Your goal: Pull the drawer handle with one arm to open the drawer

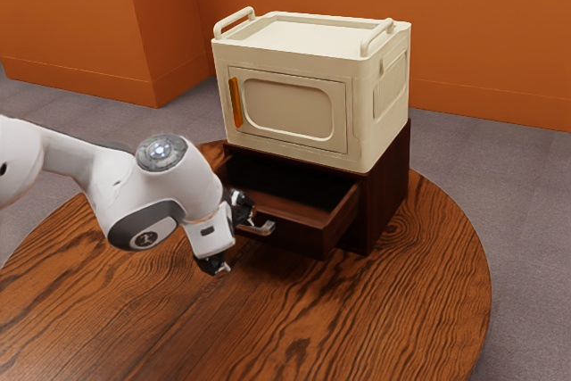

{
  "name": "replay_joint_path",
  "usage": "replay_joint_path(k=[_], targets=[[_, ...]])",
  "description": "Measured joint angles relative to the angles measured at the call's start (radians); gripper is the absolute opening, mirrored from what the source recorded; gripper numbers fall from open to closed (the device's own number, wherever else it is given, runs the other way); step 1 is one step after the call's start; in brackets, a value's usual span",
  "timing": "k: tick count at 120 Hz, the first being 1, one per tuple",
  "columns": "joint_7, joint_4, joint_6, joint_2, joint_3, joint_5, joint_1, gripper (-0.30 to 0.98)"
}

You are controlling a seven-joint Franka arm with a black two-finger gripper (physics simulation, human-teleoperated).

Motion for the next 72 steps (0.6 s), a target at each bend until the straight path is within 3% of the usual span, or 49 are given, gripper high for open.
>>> replay_joint_path(k=[32,52,72], targets=[[-0.003,-0.051,0.0,-0.055,0.006,0.003,0.012,0.67],[-0.006,-0.054,-0.002,-0.155,0.005,0.007,0.012,0.68],[-0.046,-0.02,-0.076,-0.219,0.002,0.003,0.003,0.68]])
